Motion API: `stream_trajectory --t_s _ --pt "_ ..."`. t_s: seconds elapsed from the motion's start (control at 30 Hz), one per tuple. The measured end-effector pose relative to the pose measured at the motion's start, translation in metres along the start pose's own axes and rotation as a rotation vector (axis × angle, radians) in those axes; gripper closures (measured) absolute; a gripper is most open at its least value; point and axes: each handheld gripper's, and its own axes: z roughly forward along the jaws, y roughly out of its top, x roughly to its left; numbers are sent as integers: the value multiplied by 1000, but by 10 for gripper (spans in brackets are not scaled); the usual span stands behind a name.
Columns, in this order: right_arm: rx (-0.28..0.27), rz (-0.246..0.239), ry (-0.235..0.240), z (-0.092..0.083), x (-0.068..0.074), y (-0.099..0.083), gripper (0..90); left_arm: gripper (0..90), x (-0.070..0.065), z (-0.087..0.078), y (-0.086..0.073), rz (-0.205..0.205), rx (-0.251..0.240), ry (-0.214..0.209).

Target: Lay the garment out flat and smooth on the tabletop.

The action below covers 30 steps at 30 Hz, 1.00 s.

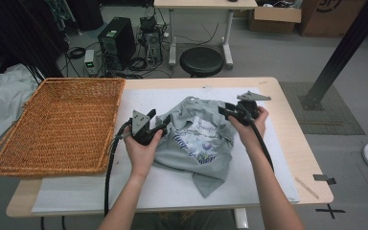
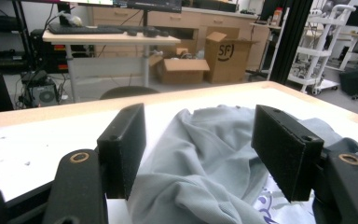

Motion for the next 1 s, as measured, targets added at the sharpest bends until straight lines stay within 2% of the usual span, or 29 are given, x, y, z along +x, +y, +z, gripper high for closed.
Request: stream_trajectory --t_s 0.03,0.07,0.1,0.13,0.17,0.2,0.23,0.3,0.33,0.37,0.4,0.43,0.47,0.53,0.57,0.6,0.63,0.67,0.7,0.73,0.77,0.83,0.9,1.0 --pt "15 1 -5 -7 0 -9 597 361 0 0 0 0 0 0" --pt "15 1 -5 -7 0 -9 597 361 -1 0 0 1 -1 0" --pt "12 8 -18 -13 1 -18 600 363 -2 1 0 1 -3 3" --pt "39 9 -37 -18 5 -34 590 363 -4 3 -1 -9 5 6" --pt "39 9 -37 -18 5 -34 590 363 -4 3 -1 -9 5 6" --pt "45 7 -45 -17 7 -40 589 363 -5 4 -2 -9 8 9" --pt "82 -7 -55 -11 13 -50 585 362 -7 4 -3 -5 12 11" --pt "98 -15 -66 -7 15 -54 582 362 -8 5 -3 -4 14 8" --pt "130 -35 -94 1 17 -59 655 362 -9 5 -3 -3 14 7" --pt "130 -35 -94 1 17 -59 655 362 -10 5 -2 0 11 7" --pt "174 -61 -121 6 14 -61 826 362 -10 5 -2 2 11 6" --pt "174 -61 -121 6 14 -61 826 362 -10 5 -1 1 9 4" --pt "190 -70 -157 5 6 -61 900 362 -9 3 0 2 5 6" --pt "187 -73 -205 -1 -6 -59 900 361 -8 3 0 1 5 6" --pt "187 -73 -205 -1 -6 -59 900 361 -7 3 0 1 5 4" --pt "190 -58 -235 -8 -19 -59 900 361 -6 3 0 -3 6 4" --pt "176 -38 -225 -13 -25 -59 900 361 -6 3 0 -3 6 4" --pt "136 -19 -188 -19 -27 -59 900 361 -5 3 0 -7 5 5" --pt "96 -15 -137 -22 -26 -59 836 361 -5 3 0 -7 5 5" --pt "78 -1 -86 -23 -24 -59 698 361 -5 4 -1 -12 4 0" --pt "70 3 -57 -21 -20 -59 618 361 -5 4 -1 -12 4 0" --pt "77 -38 -36 -15 -12 -59 627 361 -6 5 -2 -11 6 -3" --pt "80 -33 -24 -11 -9 -59 625 361 -7 5 -2 -8 7 -8" --pt "79 -21 -11 5 -4 -57 606 361 -9 3 0 -9 1 -11"
